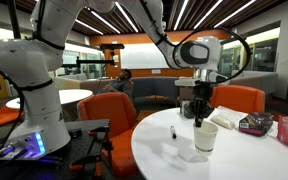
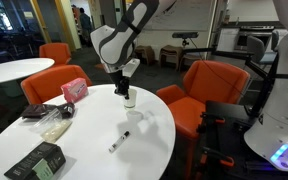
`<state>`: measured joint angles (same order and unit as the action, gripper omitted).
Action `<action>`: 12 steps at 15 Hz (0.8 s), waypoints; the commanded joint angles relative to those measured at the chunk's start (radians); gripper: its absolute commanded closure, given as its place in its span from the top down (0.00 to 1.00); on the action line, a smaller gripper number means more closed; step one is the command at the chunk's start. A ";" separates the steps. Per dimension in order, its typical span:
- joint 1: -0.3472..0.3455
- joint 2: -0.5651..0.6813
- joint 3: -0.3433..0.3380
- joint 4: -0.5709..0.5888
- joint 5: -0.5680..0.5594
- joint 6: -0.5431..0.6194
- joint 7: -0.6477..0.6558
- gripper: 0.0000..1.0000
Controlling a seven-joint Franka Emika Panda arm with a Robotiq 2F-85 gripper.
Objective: Move the cup towards you
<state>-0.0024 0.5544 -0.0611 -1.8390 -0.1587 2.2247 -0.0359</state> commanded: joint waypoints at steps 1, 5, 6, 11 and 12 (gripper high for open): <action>0.027 -0.113 -0.007 -0.194 -0.017 0.115 0.107 0.01; 0.074 -0.170 -0.015 -0.328 -0.031 0.189 0.235 0.01; 0.087 -0.178 -0.018 -0.352 -0.035 0.201 0.273 0.01; 0.127 -0.198 -0.018 -0.418 -0.045 0.188 0.407 0.01; 0.131 -0.200 -0.021 -0.426 -0.051 0.193 0.422 0.01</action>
<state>0.1102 0.3894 -0.0631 -2.2210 -0.1820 2.3929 0.3220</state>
